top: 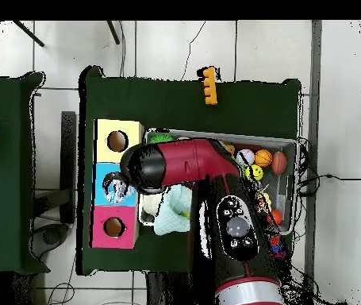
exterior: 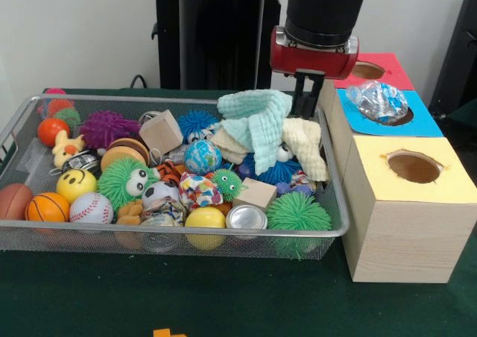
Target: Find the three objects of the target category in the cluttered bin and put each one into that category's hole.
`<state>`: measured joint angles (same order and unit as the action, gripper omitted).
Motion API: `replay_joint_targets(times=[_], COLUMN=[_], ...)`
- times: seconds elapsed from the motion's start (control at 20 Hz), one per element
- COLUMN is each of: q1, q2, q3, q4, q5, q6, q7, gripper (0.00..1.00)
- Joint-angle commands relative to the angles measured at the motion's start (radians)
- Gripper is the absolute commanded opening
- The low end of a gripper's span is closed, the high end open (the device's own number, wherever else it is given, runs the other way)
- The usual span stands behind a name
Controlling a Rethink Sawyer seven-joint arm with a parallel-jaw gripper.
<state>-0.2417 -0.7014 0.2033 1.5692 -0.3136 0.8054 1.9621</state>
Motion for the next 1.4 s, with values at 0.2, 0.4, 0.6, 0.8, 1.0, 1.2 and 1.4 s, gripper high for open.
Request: replay_joint_targets(times=[0.2, 0.4, 0.6, 0.8, 1.0, 1.2, 1.4], q1=[-0.042, -0.038, -0.042, -0.034, -0.012, 0.012, 0.027], q2=[-0.005, -0.055, -0.107, -0.140, -0.139, -0.132, -0.119], q3=[0.101, 0.119, 0.131, 0.136, 0.141, 0.138, 0.126], q4=[0.130, 0.159, 0.216, 0.245, 0.267, 0.268, 0.275], q5=[-0.098, -0.081, -0.070, -0.066, -0.068, -0.067, -0.083], q6=[-0.054, -0.002, 0.013, 0.016, -0.019, -0.026, -0.056], q7=[-0.180, -0.165, -0.163, -0.145, -0.097, -0.064, -0.038], gripper=[0.00, 0.00, 0.00, 0.00, 0.00, 0.00, 0.00])
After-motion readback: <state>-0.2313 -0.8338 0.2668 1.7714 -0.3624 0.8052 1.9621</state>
